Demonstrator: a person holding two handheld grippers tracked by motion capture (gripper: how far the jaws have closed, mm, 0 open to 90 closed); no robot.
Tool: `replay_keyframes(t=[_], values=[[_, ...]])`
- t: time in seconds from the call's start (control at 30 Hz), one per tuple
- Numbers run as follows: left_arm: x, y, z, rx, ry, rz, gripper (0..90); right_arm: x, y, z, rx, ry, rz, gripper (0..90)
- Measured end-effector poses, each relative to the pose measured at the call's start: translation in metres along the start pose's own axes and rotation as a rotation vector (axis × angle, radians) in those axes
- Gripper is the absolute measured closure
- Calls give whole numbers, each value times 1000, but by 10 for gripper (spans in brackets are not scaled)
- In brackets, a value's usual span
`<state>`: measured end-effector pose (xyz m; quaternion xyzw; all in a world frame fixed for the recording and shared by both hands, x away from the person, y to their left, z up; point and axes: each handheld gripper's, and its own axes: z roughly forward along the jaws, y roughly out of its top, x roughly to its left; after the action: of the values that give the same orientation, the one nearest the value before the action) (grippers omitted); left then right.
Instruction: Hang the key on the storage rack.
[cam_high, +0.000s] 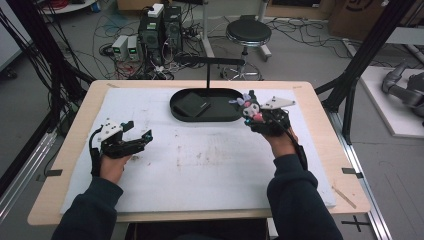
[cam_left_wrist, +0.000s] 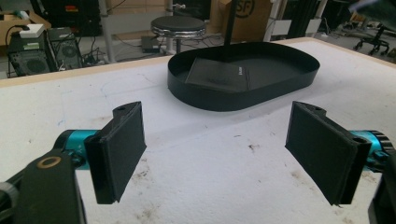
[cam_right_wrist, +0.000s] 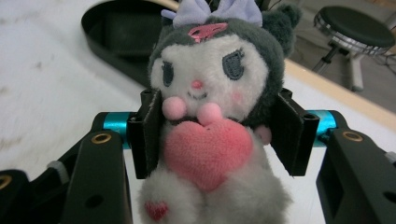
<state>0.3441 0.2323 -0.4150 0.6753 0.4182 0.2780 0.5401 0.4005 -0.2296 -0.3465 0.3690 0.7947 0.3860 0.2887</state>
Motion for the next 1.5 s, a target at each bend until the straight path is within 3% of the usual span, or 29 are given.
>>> replay_keyframes(t=[0.13, 0.3, 0.47, 0.57, 0.67, 0.77, 0.9, 1.0, 1.1, 1.17, 1.27, 1.4, 1.5], values=[[1, 0, 0, 4, 5, -5, 195, -10, 24, 11, -9, -13, 8, 423], [2, -1, -1, 3, 5, -10, 196, -20, 44, 27, 22, -56, 3, 423], [3, -1, -1, 3, 7, -10, 195, -34, 54, 35, 35, -93, 43, 423], [3, -1, -1, 3, 7, -12, 196, -37, 60, 34, 0, -110, 50, 423], [3, -1, -1, 3, 7, -12, 196, -40, 65, 37, 18, -134, 58, 423], [3, -1, -1, 2, 7, -12, 196, -44, 69, 39, 4, -136, 92, 423], [4, -1, -1, 1, 8, -14, 196, -45, 79, 41, 10, -174, 84, 424], [4, -1, -2, 0, 9, -15, 196, -47, 81, 43, 14, -166, 108, 424], [5, -1, -2, 1, 7, -17, 196, -44, 81, 42, 30, -146, 99, 424], [5, -1, -2, 0, 7, -18, 196, -43, 81, 40, 38, -157, 81, 424], [4, -1, -2, -1, 9, -19, 196, -47, 80, 39, 36, -179, 93, 425], [5, -1, -2, -2, 12, -20, 196, -49, 77, 44, 88, -142, 118, 425], [5, -1, -2, -2, 10, -25, 196, -47, 77, 45, 80, -151, 105, 425]])
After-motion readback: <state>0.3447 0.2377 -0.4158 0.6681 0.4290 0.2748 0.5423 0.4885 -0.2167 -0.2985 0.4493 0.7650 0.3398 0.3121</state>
